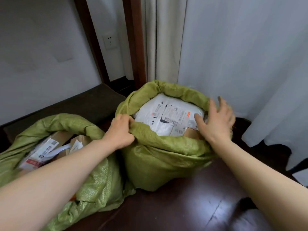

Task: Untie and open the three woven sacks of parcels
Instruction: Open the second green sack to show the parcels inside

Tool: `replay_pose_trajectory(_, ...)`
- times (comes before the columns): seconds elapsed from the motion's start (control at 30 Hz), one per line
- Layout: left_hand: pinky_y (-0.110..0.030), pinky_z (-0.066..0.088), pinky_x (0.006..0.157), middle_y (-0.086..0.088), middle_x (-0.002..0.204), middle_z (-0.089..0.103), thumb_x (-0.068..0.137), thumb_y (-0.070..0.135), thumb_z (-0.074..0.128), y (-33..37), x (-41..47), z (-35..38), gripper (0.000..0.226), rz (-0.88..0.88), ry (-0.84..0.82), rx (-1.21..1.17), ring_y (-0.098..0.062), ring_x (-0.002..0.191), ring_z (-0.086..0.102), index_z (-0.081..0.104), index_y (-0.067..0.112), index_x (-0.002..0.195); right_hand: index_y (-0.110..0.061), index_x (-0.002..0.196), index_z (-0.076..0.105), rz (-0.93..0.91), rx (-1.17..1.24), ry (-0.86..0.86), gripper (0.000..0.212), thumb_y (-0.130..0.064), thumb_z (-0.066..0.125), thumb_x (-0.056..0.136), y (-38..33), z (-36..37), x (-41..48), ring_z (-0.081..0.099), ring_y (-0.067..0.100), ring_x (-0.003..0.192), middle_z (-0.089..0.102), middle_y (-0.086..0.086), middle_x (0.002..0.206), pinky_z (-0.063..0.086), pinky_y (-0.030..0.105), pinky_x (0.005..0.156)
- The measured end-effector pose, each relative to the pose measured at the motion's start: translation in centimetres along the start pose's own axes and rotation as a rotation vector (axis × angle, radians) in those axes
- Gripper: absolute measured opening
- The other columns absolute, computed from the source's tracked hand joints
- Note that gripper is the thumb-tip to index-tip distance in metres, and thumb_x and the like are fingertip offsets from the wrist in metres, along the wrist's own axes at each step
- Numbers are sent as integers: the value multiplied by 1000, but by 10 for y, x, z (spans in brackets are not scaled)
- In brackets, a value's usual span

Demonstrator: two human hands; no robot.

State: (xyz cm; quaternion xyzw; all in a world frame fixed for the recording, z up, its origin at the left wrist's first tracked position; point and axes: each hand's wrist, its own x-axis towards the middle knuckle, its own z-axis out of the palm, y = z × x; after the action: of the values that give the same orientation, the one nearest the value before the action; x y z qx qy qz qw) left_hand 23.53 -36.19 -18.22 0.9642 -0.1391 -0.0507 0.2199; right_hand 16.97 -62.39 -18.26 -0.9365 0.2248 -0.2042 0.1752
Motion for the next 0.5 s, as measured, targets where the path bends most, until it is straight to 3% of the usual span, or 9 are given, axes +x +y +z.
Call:
replay_pose_trajectory(0.03,-28,35,97,-7,123,39,75,4,55,2,-1,-3,41,-49,75,-154,-21,114,42,50,16,114,-14,142,37,-172,83,-37,66,-49,53,87,-20,-5,-4,27,32,138,32,13,150,18,44,112)
replay_pose_trajectory(0.1,-29,31,101,-9,131,34,85,17,54,4,3,-13,39,-172,265,-365,-22,118,42,49,15,123,-18,139,44,-392,172,-310,72,-61,54,82,-60,-11,-12,43,24,129,47,5,142,29,41,108)
replay_pose_trajectory(0.17,-35,30,107,-13,139,26,88,43,52,7,15,-18,60,-373,226,-374,-30,128,36,38,11,137,-21,136,44,-552,-15,-594,71,-59,59,79,-92,-4,-26,51,24,121,53,2,132,39,40,98)
replay_pose_trajectory(0.23,-39,33,108,-18,143,26,88,58,45,11,27,-18,79,-490,62,-257,-35,130,35,29,4,143,-17,127,48,-741,-163,-558,42,-28,57,87,-109,9,-47,56,28,107,52,4,116,45,34,73)
replay_pose_trajectory(0.3,-39,39,104,-20,136,41,91,54,45,16,36,-13,72,-511,-33,-226,-35,124,42,39,-1,136,-13,124,49,-882,-185,-475,37,-8,47,88,-115,19,-63,57,31,95,48,7,111,35,32,57)
replay_pose_trajectory(0.4,-37,46,89,-16,111,58,96,31,48,10,48,-8,43,-514,59,-395,-32,99,56,53,-4,120,-12,124,54,-1007,-129,-535,36,-17,49,88,-115,23,-71,57,33,92,52,8,113,30,28,51)
replay_pose_trajectory(0.5,-32,47,71,-9,109,60,95,21,45,-15,63,-12,36,-792,75,-859,-22,83,57,53,4,125,-17,102,65,-790,142,-526,44,-46,35,88,-117,17,-57,60,28,90,63,5,102,50,35,71)
